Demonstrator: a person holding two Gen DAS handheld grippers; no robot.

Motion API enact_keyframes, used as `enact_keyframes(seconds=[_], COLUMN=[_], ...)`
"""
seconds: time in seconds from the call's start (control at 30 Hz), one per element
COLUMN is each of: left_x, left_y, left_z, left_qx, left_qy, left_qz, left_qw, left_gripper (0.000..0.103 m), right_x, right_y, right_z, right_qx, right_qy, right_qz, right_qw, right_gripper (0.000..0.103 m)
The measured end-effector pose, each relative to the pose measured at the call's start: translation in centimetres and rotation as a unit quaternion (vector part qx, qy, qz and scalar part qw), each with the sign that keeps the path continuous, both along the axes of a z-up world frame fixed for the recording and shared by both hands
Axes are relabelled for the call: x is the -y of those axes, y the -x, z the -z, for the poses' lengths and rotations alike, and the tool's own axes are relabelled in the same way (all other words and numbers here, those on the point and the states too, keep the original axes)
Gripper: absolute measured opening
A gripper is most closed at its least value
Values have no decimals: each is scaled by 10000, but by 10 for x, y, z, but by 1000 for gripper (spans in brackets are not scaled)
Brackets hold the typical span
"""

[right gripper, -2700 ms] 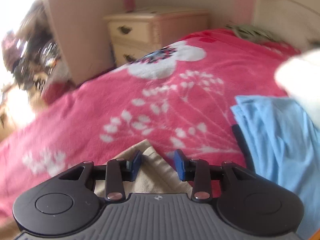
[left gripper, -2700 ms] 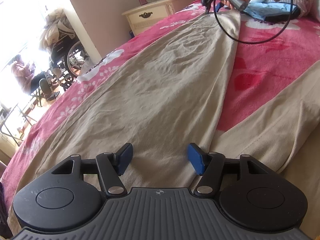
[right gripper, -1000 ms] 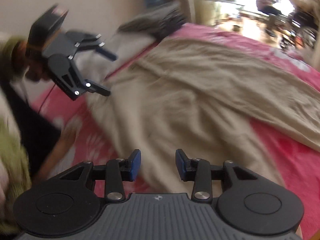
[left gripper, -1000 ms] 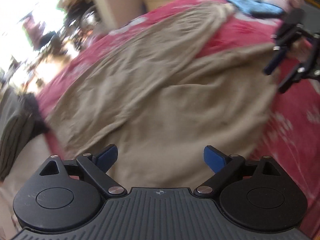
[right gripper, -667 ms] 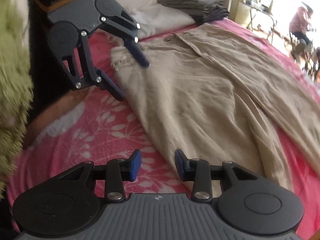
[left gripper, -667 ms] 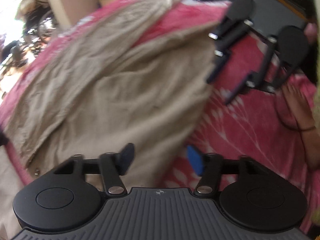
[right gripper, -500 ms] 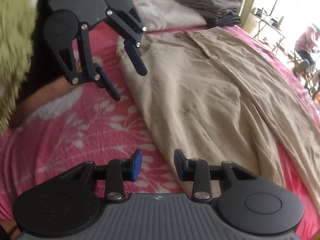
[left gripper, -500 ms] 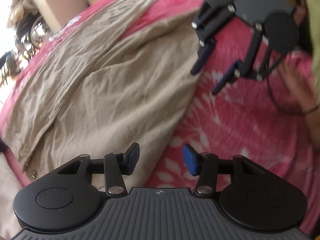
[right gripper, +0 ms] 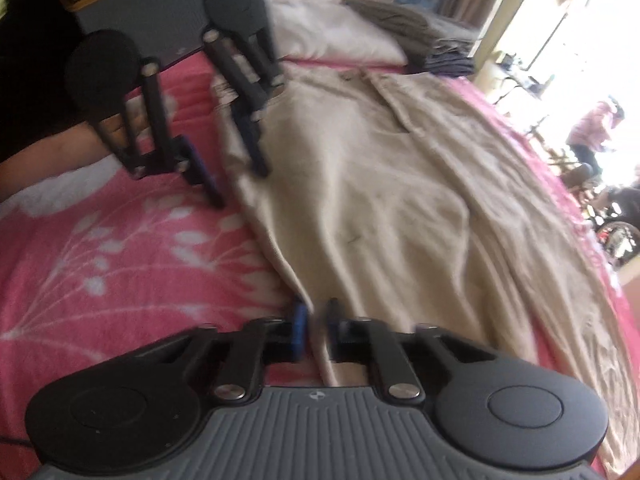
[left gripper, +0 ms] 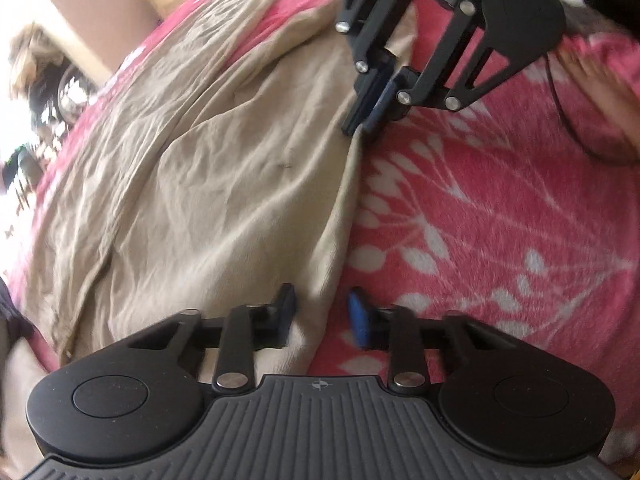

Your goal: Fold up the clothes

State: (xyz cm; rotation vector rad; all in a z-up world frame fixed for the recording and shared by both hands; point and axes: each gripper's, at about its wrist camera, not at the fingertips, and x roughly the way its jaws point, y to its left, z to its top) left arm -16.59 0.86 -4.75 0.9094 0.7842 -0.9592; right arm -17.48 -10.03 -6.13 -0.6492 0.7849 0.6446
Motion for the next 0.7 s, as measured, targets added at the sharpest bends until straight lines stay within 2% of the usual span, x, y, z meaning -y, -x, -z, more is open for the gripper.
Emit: enact_keyframes(seconds=[0.03,0.1,0.17,0.33,0.4,0.53,0.63,0.7], left_x=[-2,-7,-16,-40,-40,-33,-40,-41], left_y=[-4,-11,-11,-13,-12,-9,-6,-10], left_z=[-3,-12,-27,-51,-43,-17,-7,-7], left_qx=[-2,1,-8,-215,-322,-573,-574,-706], left_qy=[51,185,312,511,413,176,19,24], left_qz=[-72,-156,93,763,933,1187,1397,1364], left_qw=[10000,9997,9995,9955,9943,9911,9885,9881], left_gripper=[5,3,2,1,1,1,1,1], right_x=[1,3,6,24,26,21,24,29], right_y=[-3,-8,-12,-14,-21,-31,-37,-43], right_z=[-2,-4,-11,-36,-35,-7,7,5], right_qx=[38,9,-172,-755,-1093,-1768,-2063,-2234], right_qy=[-36,-105,-242,-1097,-1401,-1441,-1619,-1816], right_qz=[67,147,156,-76,27,119,260,378], right_qw=[10000,9998,9994,9911,9841,9736,9647,9569], right_gripper=[2,1,1,1,1,1,1,1])
